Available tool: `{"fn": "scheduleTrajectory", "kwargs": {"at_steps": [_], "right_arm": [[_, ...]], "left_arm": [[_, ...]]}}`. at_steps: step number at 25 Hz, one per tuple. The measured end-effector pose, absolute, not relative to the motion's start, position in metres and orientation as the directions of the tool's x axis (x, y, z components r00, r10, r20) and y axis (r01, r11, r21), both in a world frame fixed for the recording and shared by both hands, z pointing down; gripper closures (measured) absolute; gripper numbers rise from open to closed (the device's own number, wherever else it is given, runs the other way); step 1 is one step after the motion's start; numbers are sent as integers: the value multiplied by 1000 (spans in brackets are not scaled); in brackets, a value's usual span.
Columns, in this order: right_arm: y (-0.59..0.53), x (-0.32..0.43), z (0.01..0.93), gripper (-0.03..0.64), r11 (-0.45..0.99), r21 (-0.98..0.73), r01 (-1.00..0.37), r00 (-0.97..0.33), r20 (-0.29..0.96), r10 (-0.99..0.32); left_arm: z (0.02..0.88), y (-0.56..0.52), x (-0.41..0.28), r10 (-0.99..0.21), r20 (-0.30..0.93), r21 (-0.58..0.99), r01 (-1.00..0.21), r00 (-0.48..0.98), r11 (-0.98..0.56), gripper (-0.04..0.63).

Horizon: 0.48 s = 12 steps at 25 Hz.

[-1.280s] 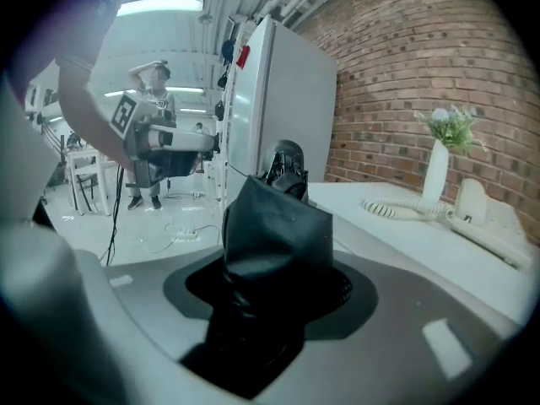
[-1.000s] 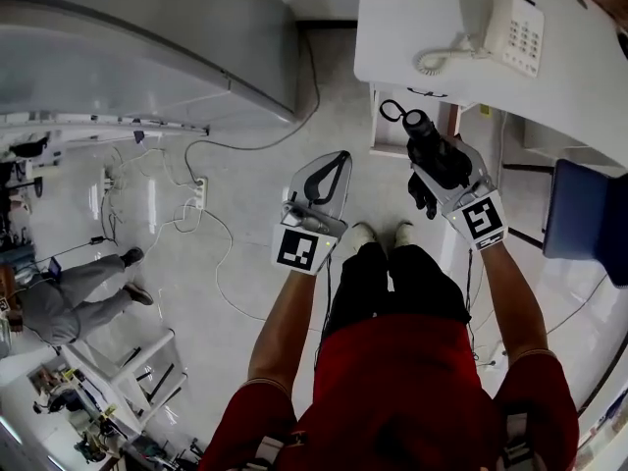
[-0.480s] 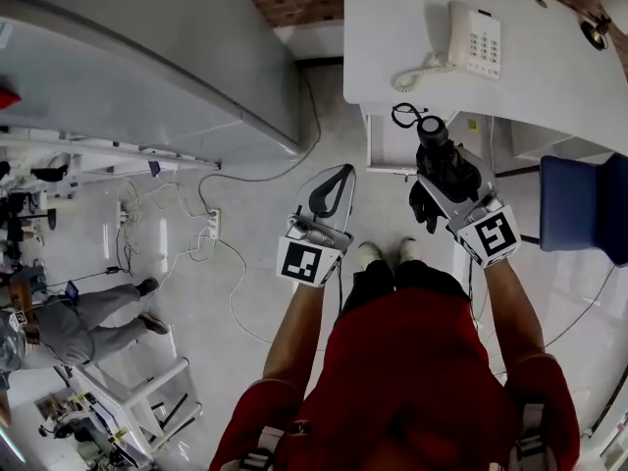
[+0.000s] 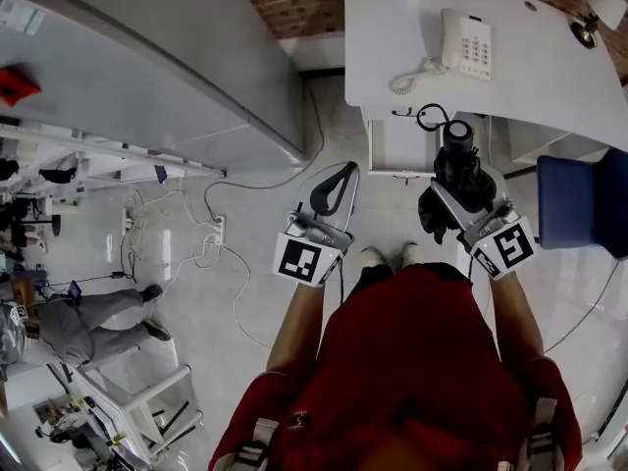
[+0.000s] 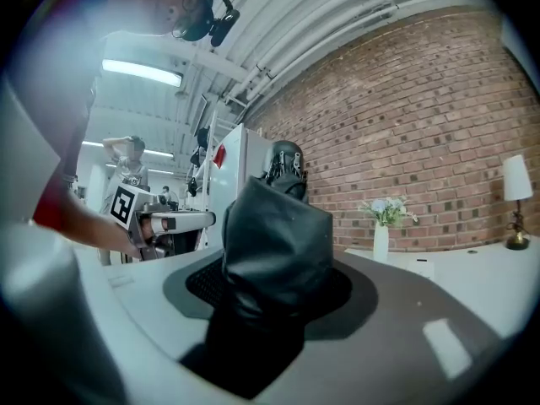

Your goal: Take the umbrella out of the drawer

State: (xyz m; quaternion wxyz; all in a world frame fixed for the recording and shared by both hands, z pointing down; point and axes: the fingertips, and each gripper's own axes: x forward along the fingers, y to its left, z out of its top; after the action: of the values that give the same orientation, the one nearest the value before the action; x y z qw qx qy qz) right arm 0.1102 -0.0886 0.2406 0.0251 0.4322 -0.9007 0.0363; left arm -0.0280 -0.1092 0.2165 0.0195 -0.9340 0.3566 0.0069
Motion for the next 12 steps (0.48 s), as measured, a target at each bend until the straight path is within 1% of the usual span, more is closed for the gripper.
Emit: {"fn": "scheduleTrajectory", "kwargs": {"at_steps": [5, 12], "right_arm": [[-67, 119, 222, 359, 611, -61, -789, -614, 48, -788], [-62, 121, 222, 360, 606, -48, -794, -608, 57, -792]], "left_arm": [[202, -92, -29, -667, -49, -24, -669, 743, -743, 588], [203, -86, -30, -665, -43, -27, -666, 746, -745, 588]]}}
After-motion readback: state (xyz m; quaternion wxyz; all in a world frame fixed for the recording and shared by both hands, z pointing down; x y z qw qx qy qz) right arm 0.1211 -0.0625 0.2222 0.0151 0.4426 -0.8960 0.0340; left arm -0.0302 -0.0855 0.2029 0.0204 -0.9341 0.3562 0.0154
